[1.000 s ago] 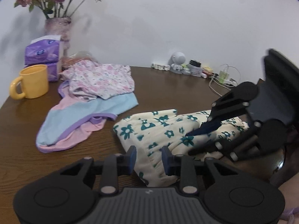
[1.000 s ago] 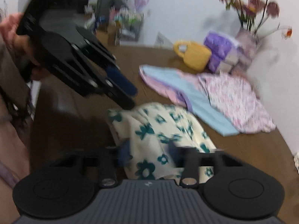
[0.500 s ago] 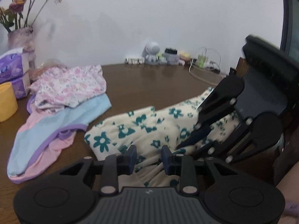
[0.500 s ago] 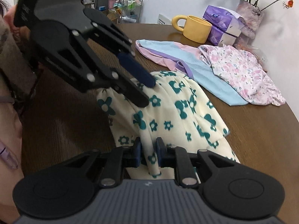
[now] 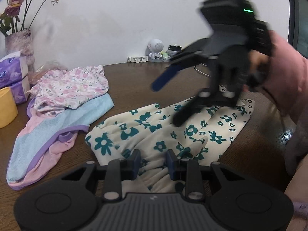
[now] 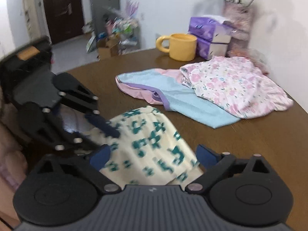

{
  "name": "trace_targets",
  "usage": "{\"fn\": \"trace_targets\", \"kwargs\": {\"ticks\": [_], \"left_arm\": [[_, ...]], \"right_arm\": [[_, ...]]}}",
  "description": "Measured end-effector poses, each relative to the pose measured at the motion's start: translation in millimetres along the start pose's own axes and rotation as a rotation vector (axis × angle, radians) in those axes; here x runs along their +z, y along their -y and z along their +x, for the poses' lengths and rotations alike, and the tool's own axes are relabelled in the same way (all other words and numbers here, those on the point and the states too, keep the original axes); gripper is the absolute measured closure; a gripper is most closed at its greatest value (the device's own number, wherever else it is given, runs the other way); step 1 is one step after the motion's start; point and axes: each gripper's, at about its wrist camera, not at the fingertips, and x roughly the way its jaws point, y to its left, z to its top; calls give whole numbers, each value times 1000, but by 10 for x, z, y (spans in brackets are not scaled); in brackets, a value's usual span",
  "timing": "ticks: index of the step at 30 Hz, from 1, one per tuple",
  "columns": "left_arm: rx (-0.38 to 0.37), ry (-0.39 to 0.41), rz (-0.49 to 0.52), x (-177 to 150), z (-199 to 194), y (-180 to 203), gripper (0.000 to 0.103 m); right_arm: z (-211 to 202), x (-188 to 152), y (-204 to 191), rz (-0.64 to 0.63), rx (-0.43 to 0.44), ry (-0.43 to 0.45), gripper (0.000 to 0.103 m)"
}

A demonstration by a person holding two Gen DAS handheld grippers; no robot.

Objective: Fold clothes
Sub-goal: 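Roll the shirt bundle over with the right gripper while the left gripper holds it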

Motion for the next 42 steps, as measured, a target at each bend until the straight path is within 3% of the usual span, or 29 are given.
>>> {"fn": "trace_targets", "kwargs": {"ticks": [5, 10, 14, 17, 19, 26, 28, 31, 33, 36, 42], "left_arm": [[-10, 0, -3, -1, -6, -18, 76], [-13, -1, -4, -2, -10, -17, 76], [-13, -3, -3, -1, -14, -13, 76], [-8, -6, 3, 3, -7, -2, 76], [-4, -9, 6, 6, -7, 8, 76], [3, -6, -20, 33, -30, 2, 71], [-20, 24, -62, 39, -120, -36, 61], [-2, 105, -178, 17, -341, -158, 22], [44, 145, -286, -27, -475, -285, 20], [34, 125, -469, -102, -472, -521, 21], [-17, 46, -618, -156, -224, -605, 21]], "right_arm": [[364, 155, 308, -7, 160, -95, 2], [521, 128, 245, -46, 311, -169, 2], [406, 58, -14, -132, 312, -180, 2], [379, -29, -222, -225, 212, -190, 4], [392, -60, -272, -252, 160, -194, 11], [352, -86, -318, -286, 103, -203, 14], [396, -118, -307, -280, 101, -206, 15], [427, -169, -245, -247, 112, -186, 16], [411, -208, -233, -238, 114, -165, 17], [378, -250, -235, -232, 112, -139, 18], [328, -304, -236, -217, 98, -113, 19]]}}
